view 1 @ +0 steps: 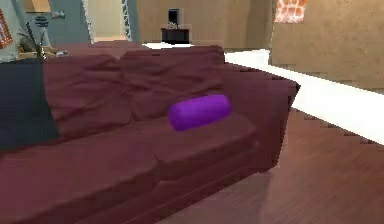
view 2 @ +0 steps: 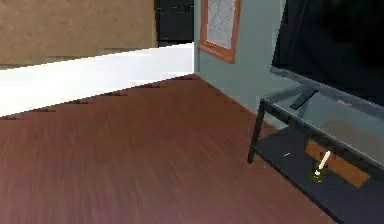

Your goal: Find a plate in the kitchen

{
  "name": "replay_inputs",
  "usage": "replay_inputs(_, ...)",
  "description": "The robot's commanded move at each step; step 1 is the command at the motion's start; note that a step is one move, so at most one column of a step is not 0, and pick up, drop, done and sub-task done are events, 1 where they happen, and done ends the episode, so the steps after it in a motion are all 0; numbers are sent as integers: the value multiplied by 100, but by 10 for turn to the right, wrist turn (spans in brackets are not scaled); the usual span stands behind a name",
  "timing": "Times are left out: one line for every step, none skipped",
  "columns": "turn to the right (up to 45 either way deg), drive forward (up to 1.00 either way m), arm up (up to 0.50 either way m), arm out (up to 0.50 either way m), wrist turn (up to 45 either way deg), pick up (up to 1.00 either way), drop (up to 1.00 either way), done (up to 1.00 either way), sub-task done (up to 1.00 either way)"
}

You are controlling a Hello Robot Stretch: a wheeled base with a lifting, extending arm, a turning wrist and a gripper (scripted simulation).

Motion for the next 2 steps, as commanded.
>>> replay_inputs(450, 0, 0, 0, 0, 0, 0, 0, 0)
replay_inputs(30, 0, 0, 0, 0, 0, 0, 0, 0)
